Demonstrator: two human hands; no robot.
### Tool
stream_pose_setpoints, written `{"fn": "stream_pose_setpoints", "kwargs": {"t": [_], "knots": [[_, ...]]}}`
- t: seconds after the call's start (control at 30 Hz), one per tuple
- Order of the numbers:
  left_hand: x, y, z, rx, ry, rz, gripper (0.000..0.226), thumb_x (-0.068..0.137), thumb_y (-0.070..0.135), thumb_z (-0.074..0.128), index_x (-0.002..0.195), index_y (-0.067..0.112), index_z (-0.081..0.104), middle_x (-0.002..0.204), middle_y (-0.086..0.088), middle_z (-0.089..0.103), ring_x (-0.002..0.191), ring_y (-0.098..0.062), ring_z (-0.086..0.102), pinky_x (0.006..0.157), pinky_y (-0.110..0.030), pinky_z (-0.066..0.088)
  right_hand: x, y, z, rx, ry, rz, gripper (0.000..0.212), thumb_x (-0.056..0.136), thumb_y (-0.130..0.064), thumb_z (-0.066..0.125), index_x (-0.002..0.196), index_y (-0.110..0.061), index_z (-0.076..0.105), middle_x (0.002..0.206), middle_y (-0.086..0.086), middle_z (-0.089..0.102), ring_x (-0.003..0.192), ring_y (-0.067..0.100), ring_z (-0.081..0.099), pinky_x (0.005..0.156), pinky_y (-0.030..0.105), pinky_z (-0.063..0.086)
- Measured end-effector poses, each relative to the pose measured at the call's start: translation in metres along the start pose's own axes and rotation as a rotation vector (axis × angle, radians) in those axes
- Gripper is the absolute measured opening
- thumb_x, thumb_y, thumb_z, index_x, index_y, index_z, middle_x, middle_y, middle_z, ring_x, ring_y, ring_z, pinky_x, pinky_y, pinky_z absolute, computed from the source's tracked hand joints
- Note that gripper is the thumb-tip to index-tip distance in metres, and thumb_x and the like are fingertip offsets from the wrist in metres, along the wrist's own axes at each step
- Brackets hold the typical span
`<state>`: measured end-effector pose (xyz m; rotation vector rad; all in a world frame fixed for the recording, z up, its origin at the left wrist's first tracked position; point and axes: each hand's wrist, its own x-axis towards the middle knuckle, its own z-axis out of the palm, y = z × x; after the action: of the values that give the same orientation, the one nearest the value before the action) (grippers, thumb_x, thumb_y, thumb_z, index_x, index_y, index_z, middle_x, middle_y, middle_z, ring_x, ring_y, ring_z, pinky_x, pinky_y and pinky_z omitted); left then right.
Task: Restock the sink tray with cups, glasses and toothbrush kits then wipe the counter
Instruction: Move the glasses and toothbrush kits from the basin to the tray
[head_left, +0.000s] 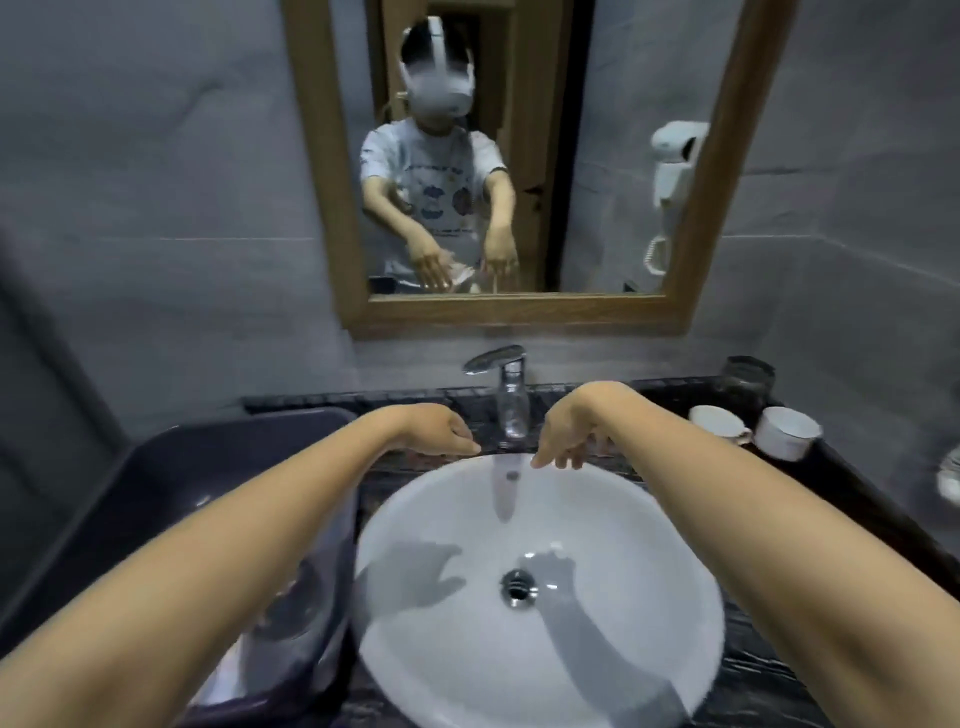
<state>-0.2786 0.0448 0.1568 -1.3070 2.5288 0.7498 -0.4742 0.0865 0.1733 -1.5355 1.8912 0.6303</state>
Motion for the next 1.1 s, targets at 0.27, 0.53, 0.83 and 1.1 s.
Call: {"fn": "stream_pose_setpoints", "kwargs": {"t": [0.27, 0.53, 0.83, 1.1], "knots": [[-0.097, -0.157, 0.000, -0.262, 0.024, -0.338, 0.040, 0.089, 0.043, 0.050, 0.119, 0.017, 0.056, 0.104, -0.004, 0.061, 0.087, -0.019, 0.063, 0.068, -0.030, 0.052, 0.012, -0.171, -0.011, -0.125, 0.071, -0.356, 0.044, 0.092, -0.044, 0.051, 0.118, -0.010, 0.060, 0.113, 0.004, 0.068, 0.096, 0.020, 0.068, 0.085, 0.041, 0.057], [-0.143, -0.252, 0.048, -0.419, 0.087, -0.558, 0.044, 0.087, 0.041, 0.056, 0.122, 0.015, 0.056, 0.113, -0.008, 0.062, 0.092, -0.023, 0.063, 0.070, -0.033, 0.054, 0.036, -0.282, 0.014, -0.388, 0.073, -0.610, 0.057, 0.084, -0.052, 0.059, 0.128, -0.015, 0.056, 0.111, 0.004, 0.063, 0.104, 0.025, 0.061, 0.097, 0.040, 0.050], [-0.129, -0.287, 0.124, -0.575, 0.427, -0.629, 0.073, 0.080, 0.038, 0.067, 0.142, 0.020, 0.033, 0.143, -0.007, 0.046, 0.126, -0.021, 0.050, 0.094, -0.020, 0.036, 0.071, -0.300, 0.084, -0.544, 0.027, -0.849, 0.103, 0.073, -0.058, 0.068, 0.150, -0.017, 0.012, 0.157, 0.008, 0.022, 0.143, 0.028, 0.022, 0.116, 0.042, 0.026], [-0.103, -0.293, 0.152, -0.994, 0.649, -0.842, 0.094, 0.067, 0.030, 0.080, 0.143, 0.010, 0.028, 0.149, -0.012, 0.035, 0.133, -0.026, 0.041, 0.110, -0.037, 0.036, 0.086, -0.284, 0.104, -0.414, 0.098, -0.987, 0.105, 0.070, -0.047, 0.076, 0.149, -0.013, 0.016, 0.145, 0.008, 0.034, 0.135, 0.026, 0.031, 0.110, 0.037, 0.035]]}}
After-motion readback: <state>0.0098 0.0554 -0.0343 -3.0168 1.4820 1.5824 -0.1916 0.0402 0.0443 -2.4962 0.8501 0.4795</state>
